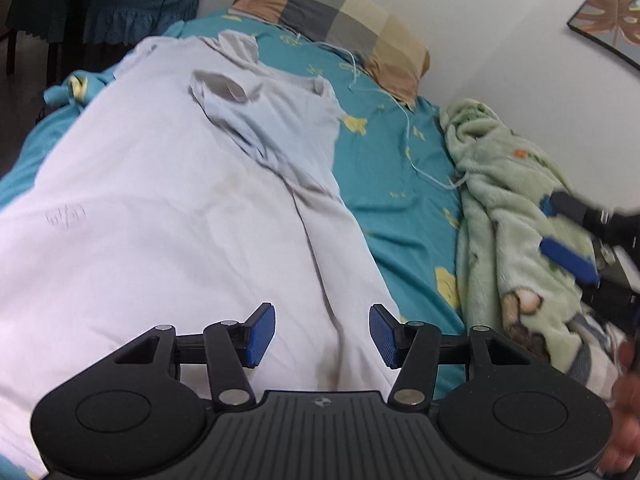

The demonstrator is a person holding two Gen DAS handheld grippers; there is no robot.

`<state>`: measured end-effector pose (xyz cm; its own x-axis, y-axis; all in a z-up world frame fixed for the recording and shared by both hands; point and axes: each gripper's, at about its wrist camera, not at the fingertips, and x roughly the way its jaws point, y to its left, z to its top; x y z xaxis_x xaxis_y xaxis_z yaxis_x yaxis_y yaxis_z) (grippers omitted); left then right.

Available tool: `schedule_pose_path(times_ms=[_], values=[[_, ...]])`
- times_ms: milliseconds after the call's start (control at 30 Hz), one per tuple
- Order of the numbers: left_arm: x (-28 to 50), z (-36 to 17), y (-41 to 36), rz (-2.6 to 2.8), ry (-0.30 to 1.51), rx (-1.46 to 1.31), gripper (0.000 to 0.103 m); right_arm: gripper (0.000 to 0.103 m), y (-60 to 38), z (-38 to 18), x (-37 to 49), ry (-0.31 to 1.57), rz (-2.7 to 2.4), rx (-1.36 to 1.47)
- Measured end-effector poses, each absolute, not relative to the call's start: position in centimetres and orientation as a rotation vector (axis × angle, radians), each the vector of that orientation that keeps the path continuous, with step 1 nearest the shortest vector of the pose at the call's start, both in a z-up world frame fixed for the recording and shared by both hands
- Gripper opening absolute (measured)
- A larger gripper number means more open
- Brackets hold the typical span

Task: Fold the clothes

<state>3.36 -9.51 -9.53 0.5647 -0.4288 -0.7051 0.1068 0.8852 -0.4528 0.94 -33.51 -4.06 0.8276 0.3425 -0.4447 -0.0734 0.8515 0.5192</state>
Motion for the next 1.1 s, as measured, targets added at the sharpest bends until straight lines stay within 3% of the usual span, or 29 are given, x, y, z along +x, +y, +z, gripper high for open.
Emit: schedule_pose_path(times_ms=[67, 133, 167, 533, 600, 633, 667, 1100], values=[[2.9, -10.1, -10.7, -0.344, 0.934, -0.352, 0.055, 0.062, -34.6, -3.6, 0.6, 0.532, 0.196, 0.522], [2.7, -10.5, -11.8, -0.376, 0.943, -0.333, 0.055, 0.083, -35.3, -3.7, 0.8, 0.524, 0.170, 0.529], [2.6, -10.7, -12.3, -0.392, 0.945, -0.324, 0.053, 0.085, -35.7, -3.8, 0.8, 0.520, 0.157, 0.532], [3.7, -13.5, -19.5, -0.486, 1.016, -0.198, 0.052, 0.084, -36.6, -4.9, 1.7, 0.530, 0.152, 0.567], [4.2, -14.5, -20.4, -0.484, 1.050, -0.172, 0.038, 0.084, -36.6, -5.3, 1.9, 0.539, 0.149, 0.567], [4.4, -15.0, -20.7, -0.475, 1.062, -0.165, 0.015, 0.084, -36.7, -5.5, 2.0, 0.543, 0.148, 0.568], [4.6, -15.2, -20.6, -0.473, 1.068, -0.157, 0.003, 0.084, -36.7, -5.7, 2.1, 0.551, 0.144, 0.568], [5.3, -7.4, -7.2, -0.559, 1.118, -0.373, 0.002, 0.084, -35.5, -7.1, 2.7, 0.629, 0.192, 0.612]])
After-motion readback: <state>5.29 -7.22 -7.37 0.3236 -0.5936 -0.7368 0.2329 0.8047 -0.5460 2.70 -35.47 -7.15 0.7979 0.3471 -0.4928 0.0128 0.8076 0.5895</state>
